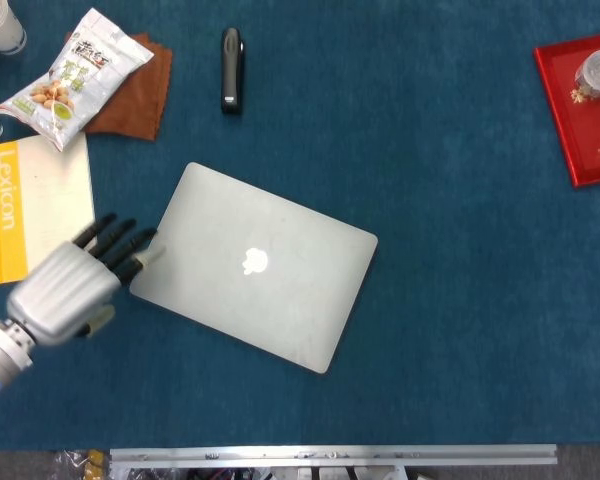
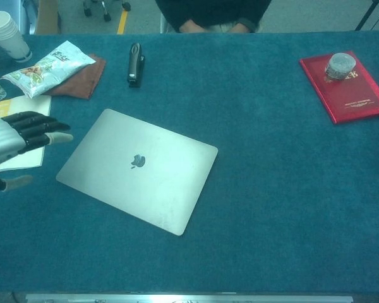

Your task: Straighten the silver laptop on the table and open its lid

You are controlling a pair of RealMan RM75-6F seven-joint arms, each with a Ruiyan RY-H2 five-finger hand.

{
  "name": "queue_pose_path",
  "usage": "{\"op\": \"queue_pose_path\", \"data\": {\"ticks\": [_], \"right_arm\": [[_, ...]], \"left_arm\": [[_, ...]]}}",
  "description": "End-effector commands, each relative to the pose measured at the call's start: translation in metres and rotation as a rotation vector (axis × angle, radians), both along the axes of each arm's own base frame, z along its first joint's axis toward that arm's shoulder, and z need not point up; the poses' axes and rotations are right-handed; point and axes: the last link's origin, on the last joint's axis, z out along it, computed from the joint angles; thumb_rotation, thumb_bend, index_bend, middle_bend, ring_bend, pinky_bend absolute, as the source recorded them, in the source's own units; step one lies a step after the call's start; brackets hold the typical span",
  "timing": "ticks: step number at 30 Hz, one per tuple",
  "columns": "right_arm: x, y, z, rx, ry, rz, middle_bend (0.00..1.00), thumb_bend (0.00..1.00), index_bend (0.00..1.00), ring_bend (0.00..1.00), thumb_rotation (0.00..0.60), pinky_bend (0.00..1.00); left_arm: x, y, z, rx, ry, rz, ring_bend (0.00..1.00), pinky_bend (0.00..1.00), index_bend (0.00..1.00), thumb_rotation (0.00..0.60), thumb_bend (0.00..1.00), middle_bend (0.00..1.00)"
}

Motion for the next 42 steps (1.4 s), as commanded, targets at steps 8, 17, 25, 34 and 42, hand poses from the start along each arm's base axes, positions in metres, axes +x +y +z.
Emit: {"op": "queue_pose_path", "data": {"ticks": [8, 17, 25, 34, 42], "right_arm": [[-0.003, -0.004, 0.000, 0.003, -0.005, -0.006, 0.10, 0.00, 0.00, 0.00, 0.600, 0.24], [-0.012, -0.008, 0.002, 0.005, -0.019, -0.015, 0.10, 0.00, 0.00, 0.00, 0.600, 0.24], [-0.020, -0.012, 0.001, 0.018, -0.031, -0.020, 0.10, 0.00, 0.00, 0.00, 0.600, 0.24], [-0.027, -0.015, 0.004, 0.016, -0.038, -0.026, 0.10, 0.00, 0.00, 0.00, 0.600, 0.24], [-0.033, -0.015, 0.005, 0.017, -0.050, -0.032, 0.10, 0.00, 0.00, 0.00, 0.600, 0.24]], "left_arm": [[0.002, -0.019, -0.031, -0.072, -0.017, 0.046, 0.00, 0.03, 0.00, 0.600, 0.32, 0.00], [0.019, -0.028, -0.058, -0.123, -0.043, 0.070, 0.00, 0.01, 0.00, 0.600, 0.32, 0.00], [0.038, -0.030, -0.084, -0.155, -0.065, 0.074, 0.00, 0.00, 0.00, 0.600, 0.32, 0.00], [0.059, -0.028, -0.106, -0.177, -0.083, 0.062, 0.00, 0.00, 0.00, 0.600, 0.32, 0.00], [0.071, -0.027, -0.126, -0.194, -0.108, 0.080, 0.00, 0.00, 0.00, 0.600, 0.32, 0.00]]}}
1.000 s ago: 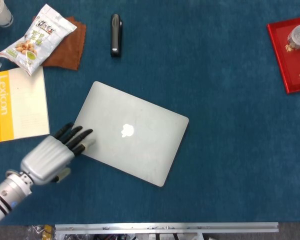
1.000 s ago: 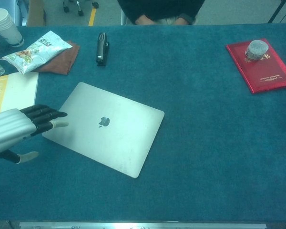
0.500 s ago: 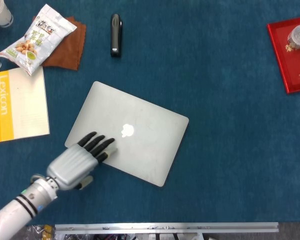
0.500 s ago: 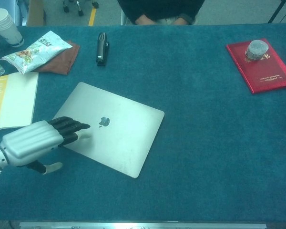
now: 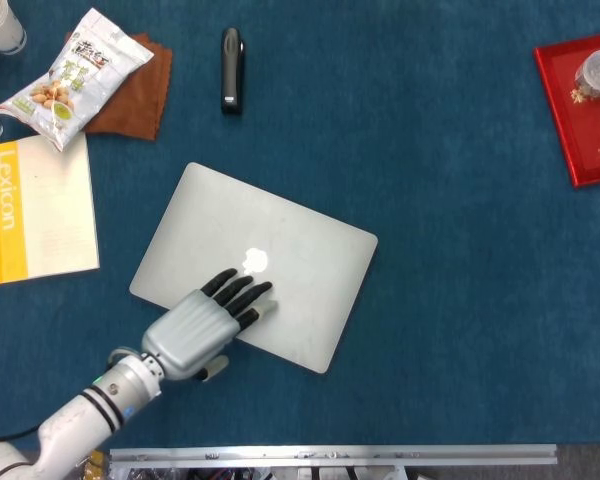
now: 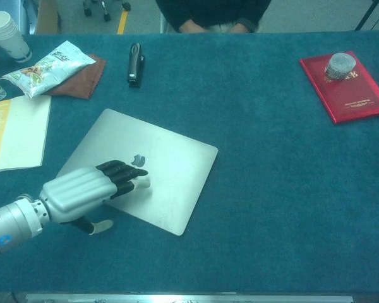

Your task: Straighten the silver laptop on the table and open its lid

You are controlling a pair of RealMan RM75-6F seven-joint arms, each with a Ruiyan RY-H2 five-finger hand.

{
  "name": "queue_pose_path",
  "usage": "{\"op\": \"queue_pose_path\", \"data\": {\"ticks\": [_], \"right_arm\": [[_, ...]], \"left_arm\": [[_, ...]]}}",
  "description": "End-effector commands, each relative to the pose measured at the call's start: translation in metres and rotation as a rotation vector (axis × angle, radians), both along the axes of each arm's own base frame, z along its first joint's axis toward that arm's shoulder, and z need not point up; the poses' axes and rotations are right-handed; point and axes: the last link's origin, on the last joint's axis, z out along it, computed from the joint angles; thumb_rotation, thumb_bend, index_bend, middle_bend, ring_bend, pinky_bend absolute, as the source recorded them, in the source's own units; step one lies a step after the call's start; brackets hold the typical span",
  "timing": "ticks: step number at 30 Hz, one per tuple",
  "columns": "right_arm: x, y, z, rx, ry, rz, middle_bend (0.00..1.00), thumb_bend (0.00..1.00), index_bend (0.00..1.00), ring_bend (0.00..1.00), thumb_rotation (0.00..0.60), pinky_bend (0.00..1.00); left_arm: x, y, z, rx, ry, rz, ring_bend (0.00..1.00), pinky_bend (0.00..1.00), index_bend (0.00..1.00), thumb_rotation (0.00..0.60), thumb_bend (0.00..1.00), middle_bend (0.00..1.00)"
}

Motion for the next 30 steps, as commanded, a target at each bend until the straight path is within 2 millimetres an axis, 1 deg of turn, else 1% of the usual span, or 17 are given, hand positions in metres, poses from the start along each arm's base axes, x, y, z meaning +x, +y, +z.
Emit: {"op": "queue_pose_path", "data": {"ticks": [1, 5, 12, 17, 30], "right_arm": [[-0.002, 0.000, 0.000, 0.001, -0.003, -0.003, 0.10, 0.00, 0.00, 0.00, 0.600, 0.24], [-0.004, 0.001, 0.003, -0.005, -0.002, -0.005, 0.10, 0.00, 0.00, 0.00, 0.600, 0.24], [-0.006, 0.002, 0.007, -0.014, -0.001, -0.012, 0.10, 0.00, 0.00, 0.00, 0.600, 0.24], [-0.006, 0.002, 0.009, -0.017, 0.002, -0.011, 0.10, 0.00, 0.00, 0.00, 0.600, 0.24], [-0.006, 0.005, 0.012, -0.023, 0.000, -0.017, 0.10, 0.00, 0.00, 0.00, 0.600, 0.24]], "left_arm": [[0.005, 0.002, -0.007, -0.001, -0.010, 0.005, 0.00, 0.00, 0.00, 0.600, 0.32, 0.00], [0.011, 0.004, -0.013, 0.008, -0.035, 0.015, 0.00, 0.00, 0.00, 0.600, 0.32, 0.00], [0.016, 0.005, -0.021, 0.015, -0.077, 0.036, 0.00, 0.00, 0.00, 0.600, 0.32, 0.00], [0.017, 0.006, -0.022, 0.025, -0.092, 0.030, 0.00, 0.00, 0.00, 0.600, 0.32, 0.00], [0.013, -0.002, -0.025, 0.037, -0.096, 0.020, 0.00, 0.00, 0.00, 0.600, 0.32, 0.00]]}}
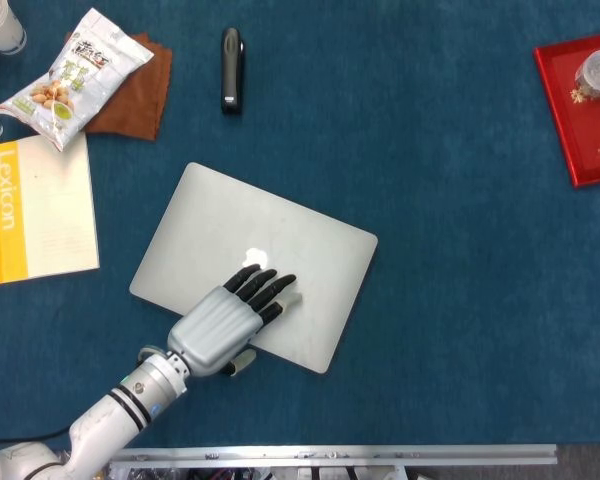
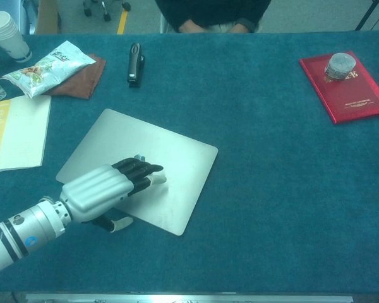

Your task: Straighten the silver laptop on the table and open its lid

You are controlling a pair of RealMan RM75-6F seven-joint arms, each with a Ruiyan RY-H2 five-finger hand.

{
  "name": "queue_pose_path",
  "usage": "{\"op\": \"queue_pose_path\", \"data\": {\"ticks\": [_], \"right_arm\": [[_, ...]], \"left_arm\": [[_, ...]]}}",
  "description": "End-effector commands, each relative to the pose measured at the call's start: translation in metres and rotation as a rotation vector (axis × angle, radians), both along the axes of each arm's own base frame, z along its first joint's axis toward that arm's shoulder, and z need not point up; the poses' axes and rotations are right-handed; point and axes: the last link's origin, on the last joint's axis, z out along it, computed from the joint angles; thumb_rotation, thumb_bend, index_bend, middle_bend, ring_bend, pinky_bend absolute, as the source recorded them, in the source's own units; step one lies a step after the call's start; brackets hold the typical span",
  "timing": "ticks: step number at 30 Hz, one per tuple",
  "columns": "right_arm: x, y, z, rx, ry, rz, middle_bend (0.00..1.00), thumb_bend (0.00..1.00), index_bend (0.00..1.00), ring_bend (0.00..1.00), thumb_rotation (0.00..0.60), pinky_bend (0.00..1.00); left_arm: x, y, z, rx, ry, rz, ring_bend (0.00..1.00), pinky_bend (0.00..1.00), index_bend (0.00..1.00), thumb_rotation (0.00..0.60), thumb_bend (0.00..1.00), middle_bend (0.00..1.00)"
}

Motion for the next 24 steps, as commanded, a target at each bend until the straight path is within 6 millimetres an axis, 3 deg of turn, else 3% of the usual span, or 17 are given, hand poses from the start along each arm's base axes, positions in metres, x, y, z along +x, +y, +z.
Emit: {"op": "queue_pose_path", "data": {"ticks": [1, 24], "right_arm": [[0.000, 0.001, 0.000, 0.000, -0.001, 0.000, 0.10, 0.00, 0.00, 0.00, 0.600, 0.24], [-0.005, 0.004, 0.008, -0.016, 0.004, -0.013, 0.10, 0.00, 0.00, 0.00, 0.600, 0.24]], "left_arm": [[0.000, -0.002, -0.001, -0.001, -0.006, 0.002, 0.00, 0.00, 0.00, 0.600, 0.32, 0.00], [0.002, -0.001, -0.021, -0.020, -0.020, 0.016, 0.00, 0.00, 0.00, 0.600, 0.32, 0.00]]}}
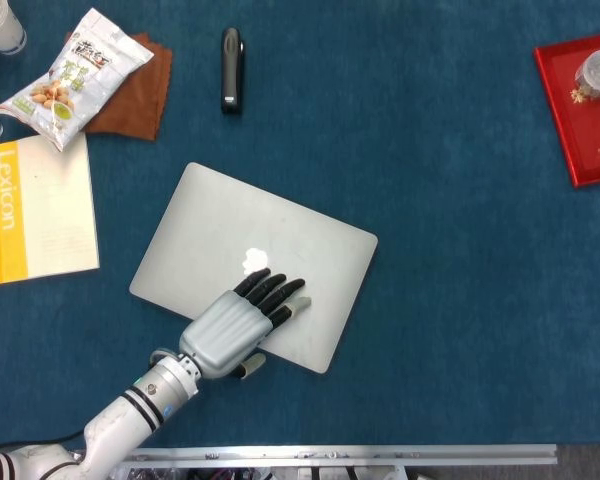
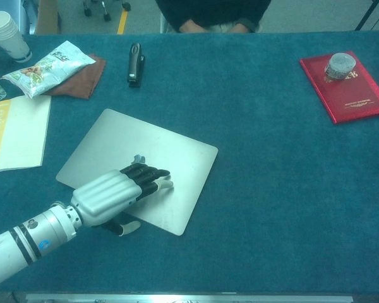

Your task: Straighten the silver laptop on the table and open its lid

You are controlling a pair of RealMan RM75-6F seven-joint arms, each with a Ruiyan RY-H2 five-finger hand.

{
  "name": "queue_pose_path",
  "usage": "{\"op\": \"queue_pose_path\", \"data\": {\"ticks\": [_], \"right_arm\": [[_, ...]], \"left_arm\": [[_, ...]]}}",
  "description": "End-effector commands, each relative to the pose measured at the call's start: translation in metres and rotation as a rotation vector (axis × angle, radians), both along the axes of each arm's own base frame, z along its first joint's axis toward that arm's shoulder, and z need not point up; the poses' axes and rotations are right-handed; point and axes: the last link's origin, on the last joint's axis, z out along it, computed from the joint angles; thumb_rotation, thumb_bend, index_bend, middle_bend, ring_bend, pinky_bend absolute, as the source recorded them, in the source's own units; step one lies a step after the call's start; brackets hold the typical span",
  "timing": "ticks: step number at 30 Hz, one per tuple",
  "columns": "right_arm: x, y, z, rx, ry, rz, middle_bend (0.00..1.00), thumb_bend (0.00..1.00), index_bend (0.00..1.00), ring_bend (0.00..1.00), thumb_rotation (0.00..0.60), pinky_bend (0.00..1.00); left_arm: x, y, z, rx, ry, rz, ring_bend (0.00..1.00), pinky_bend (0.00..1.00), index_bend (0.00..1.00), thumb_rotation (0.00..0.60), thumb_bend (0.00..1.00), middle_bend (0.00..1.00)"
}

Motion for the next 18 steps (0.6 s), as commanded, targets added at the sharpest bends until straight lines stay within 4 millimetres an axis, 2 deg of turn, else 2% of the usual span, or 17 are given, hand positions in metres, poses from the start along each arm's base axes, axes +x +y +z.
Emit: {"op": "queue_pose_path", "data": {"ticks": [1, 18], "right_arm": [[-0.001, 0.000, 0.001, -0.002, 0.000, -0.002, 0.10, 0.00, 0.00, 0.00, 0.600, 0.24], [-0.007, 0.001, 0.006, -0.019, 0.003, -0.016, 0.10, 0.00, 0.00, 0.00, 0.600, 0.24]], "left_arm": [[0.001, 0.001, -0.002, -0.005, -0.001, 0.003, 0.00, 0.00, 0.00, 0.600, 0.32, 0.00], [0.023, 0.007, -0.018, -0.029, -0.051, -0.007, 0.00, 0.00, 0.00, 0.600, 0.32, 0.00]]}}
